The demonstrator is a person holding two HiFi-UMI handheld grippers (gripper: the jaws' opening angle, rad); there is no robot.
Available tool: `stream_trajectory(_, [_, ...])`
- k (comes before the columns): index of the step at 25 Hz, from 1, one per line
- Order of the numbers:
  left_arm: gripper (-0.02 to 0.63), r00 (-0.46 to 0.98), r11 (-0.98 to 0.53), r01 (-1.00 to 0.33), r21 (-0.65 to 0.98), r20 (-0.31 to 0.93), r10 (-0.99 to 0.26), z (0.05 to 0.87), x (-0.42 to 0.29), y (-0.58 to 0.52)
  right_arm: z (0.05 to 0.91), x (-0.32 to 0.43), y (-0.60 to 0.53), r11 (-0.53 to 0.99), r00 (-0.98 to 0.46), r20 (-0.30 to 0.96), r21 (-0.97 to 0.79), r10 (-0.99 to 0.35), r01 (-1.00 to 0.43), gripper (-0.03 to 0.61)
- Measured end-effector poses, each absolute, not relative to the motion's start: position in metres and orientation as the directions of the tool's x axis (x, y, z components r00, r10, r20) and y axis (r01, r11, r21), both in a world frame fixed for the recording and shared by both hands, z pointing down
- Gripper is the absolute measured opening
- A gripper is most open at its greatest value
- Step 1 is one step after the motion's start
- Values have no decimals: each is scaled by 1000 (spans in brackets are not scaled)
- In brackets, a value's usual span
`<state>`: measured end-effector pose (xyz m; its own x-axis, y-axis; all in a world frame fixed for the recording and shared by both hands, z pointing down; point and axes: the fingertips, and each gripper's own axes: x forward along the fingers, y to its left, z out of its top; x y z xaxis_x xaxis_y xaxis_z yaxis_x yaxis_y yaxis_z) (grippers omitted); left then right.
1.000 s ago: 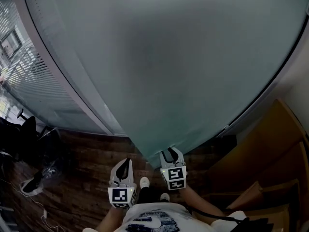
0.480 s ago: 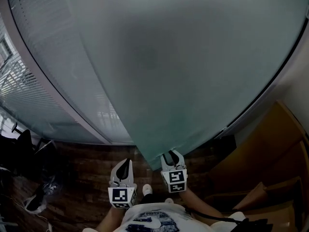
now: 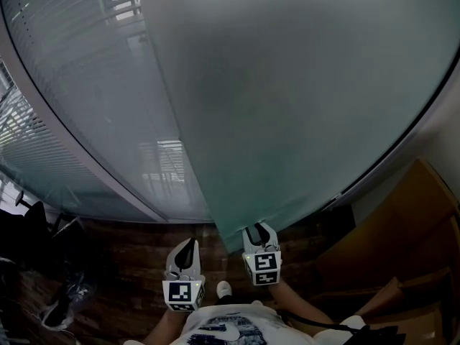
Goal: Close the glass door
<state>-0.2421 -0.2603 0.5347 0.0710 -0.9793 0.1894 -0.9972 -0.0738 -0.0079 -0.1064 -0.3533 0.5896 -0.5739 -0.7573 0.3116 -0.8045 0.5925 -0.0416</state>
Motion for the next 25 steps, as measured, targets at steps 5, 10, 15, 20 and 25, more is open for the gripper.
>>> stream_trajectory(5, [3,72,-74,-997,-4,198,-977,537,-262,-274,585,-121,-374,574,-559,306,-46,-771,-817,123])
stream_trajectory(10, [3,77,-76,-997,14,209,-975,535,-274,-288,587,-128,-394,555,-540,308,-44,-784,-831,123])
stream_trajectory(15, [3,74,-72,-997,13,215,-974,538,-291,-299,585,-138,-415,537,-524,295,-44,-799,-843,123])
stream_trajectory(20, [3,66,-63,-998,19,221,-973,539,-306,-304,593,-143,-435,515,-503,293,-40,-813,-856,123])
stream_trajectory(25, [3,47,-48,-999,1,226,-973,545,-322,-303,594,-151,-454,509,-497,286,-38,-819,-860,123])
